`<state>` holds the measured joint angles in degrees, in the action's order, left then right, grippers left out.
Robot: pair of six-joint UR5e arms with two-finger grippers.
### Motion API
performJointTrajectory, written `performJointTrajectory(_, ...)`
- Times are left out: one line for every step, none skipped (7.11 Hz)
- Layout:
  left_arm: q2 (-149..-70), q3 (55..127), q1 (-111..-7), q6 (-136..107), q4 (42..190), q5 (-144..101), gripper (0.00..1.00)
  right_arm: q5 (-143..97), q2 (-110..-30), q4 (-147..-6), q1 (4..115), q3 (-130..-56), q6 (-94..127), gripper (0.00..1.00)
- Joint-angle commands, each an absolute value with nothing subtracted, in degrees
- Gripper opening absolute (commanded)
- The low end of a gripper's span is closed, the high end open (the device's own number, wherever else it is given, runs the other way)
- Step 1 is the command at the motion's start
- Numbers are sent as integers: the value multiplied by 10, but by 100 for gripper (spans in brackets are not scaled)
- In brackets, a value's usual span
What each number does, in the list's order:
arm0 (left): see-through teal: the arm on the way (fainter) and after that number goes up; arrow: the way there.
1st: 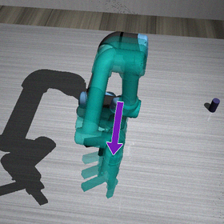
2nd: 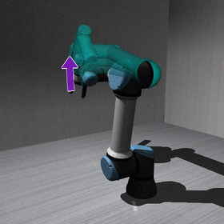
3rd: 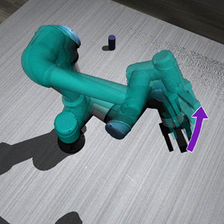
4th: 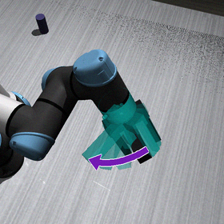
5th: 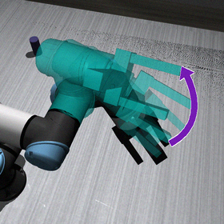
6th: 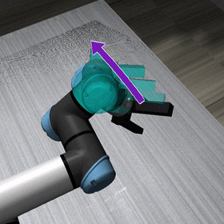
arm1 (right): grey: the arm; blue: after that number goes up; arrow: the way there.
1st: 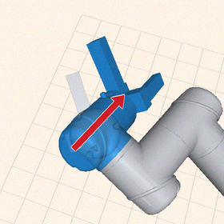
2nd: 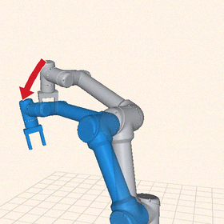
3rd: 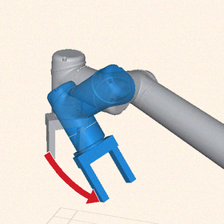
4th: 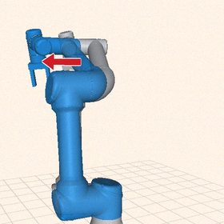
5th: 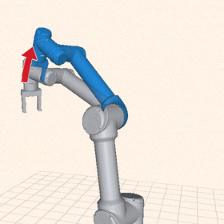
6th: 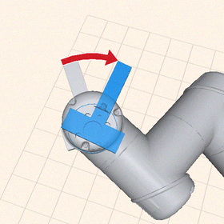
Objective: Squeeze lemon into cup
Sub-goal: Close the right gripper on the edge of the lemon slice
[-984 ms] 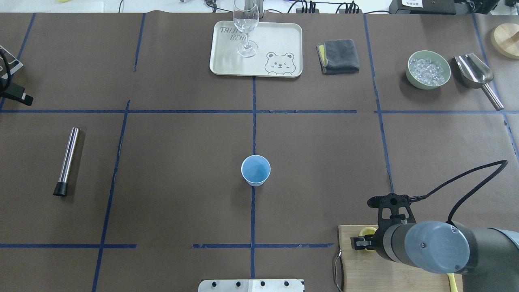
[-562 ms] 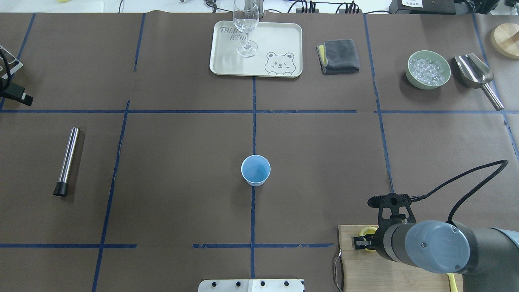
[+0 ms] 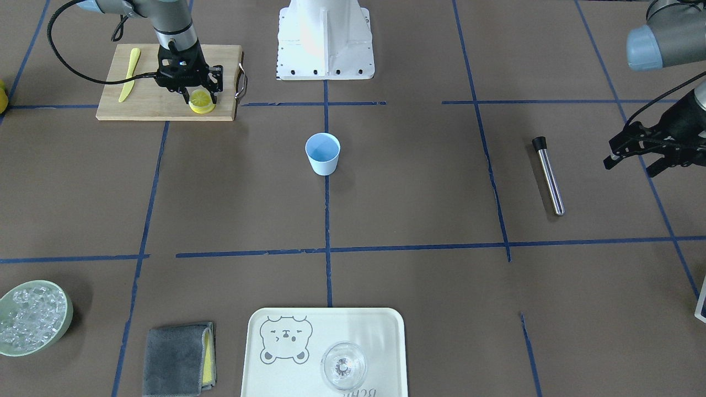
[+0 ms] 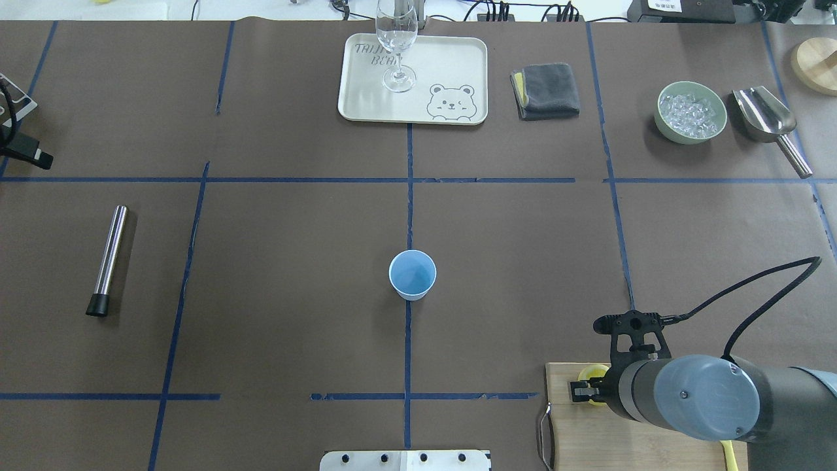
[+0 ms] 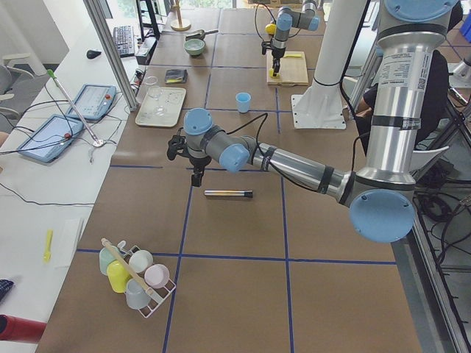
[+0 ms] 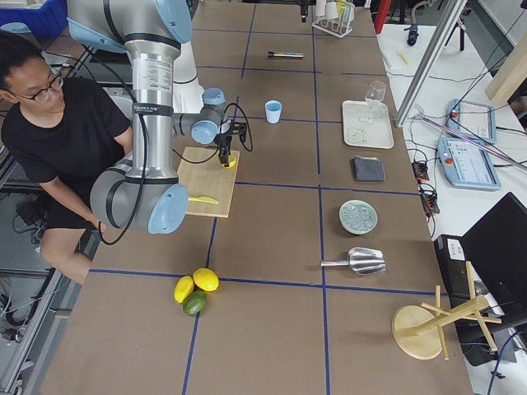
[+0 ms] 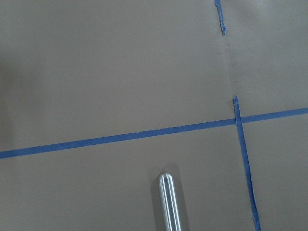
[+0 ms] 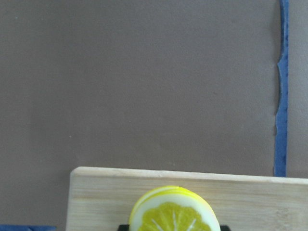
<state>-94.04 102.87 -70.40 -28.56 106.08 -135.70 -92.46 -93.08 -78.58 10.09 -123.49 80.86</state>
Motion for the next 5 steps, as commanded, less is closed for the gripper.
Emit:
performJointTrajectory(-940, 1029, -704, -286, 1061, -1357, 100, -925, -931, -787, 101, -1240, 809, 66)
performJointTrajectory(-941, 1029, -704, -286, 1061, -1357, 100, -927, -931, -787, 101, -1243, 809, 66)
performJointTrajectory(-940, 1029, -704, -286, 1061, -1358, 100, -928, -932, -788, 102, -1249, 808, 66)
performJointTrajectory(-940, 1029, -704, -286, 1061, -1357, 100, -928, -931, -789, 103, -1250, 808, 66)
performJointTrajectory(-940, 1029, -704, -286, 1061, -1357, 100, -929, -931, -789, 103, -1256, 808, 66)
